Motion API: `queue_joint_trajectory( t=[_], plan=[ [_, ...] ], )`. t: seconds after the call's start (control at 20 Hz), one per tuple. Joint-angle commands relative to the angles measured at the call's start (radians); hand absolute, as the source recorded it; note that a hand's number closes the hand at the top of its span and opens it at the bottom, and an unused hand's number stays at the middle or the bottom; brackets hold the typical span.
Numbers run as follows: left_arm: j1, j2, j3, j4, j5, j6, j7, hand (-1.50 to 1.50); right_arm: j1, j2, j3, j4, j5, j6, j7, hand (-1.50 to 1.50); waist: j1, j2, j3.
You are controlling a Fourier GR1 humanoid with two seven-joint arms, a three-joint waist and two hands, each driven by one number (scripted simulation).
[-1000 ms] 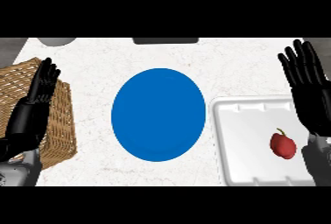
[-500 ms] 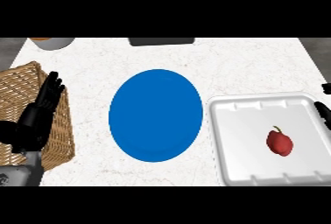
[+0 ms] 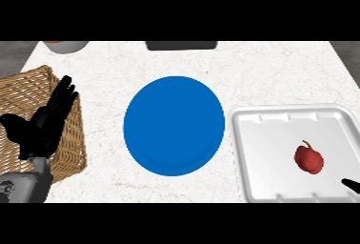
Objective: Pick the bell pepper from the tray and place it in the plate
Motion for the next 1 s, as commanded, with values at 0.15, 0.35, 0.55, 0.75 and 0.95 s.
queue_joint_trajectory(
  t=[0.15, 0.35, 0.55, 0.75, 0.95],
  plan=[
    [0.033, -0.030, -0.003, 0.086, 0.008, -0.017, 0.024, 0.00, 0.075, -0.063, 0.027, -0.064, 0.135, -0.029, 0.067, -1.50, 0.014, 0.009, -0.015],
    [0.004, -0.040, -0.001, 0.143, 0.000, -0.040, -0.015, 0.00, 0.066, -0.056, 0.071, -0.140, 0.186, -0.034, 0.190, -1.50, 0.015, 0.011, -0.016],
    [-0.021, -0.029, 0.005, 0.095, 0.000, -0.036, 0.050, 0.00, 0.128, -0.087, 0.114, -0.267, 0.233, 0.009, 0.344, -1.50, 0.011, 0.009, -0.016],
    [-0.009, -0.050, -0.018, 0.089, -0.033, -0.018, 0.054, 0.00, 0.119, -0.129, 0.142, -0.247, 0.300, 0.052, 0.413, -1.50, 0.017, 0.010, -0.015],
    [0.050, -0.035, 0.003, 0.039, 0.001, -0.058, 0.046, 0.00, 0.085, -0.110, 0.194, -0.249, 0.420, 0.013, 0.521, -1.50, 0.033, 0.009, -0.015]
  ],
)
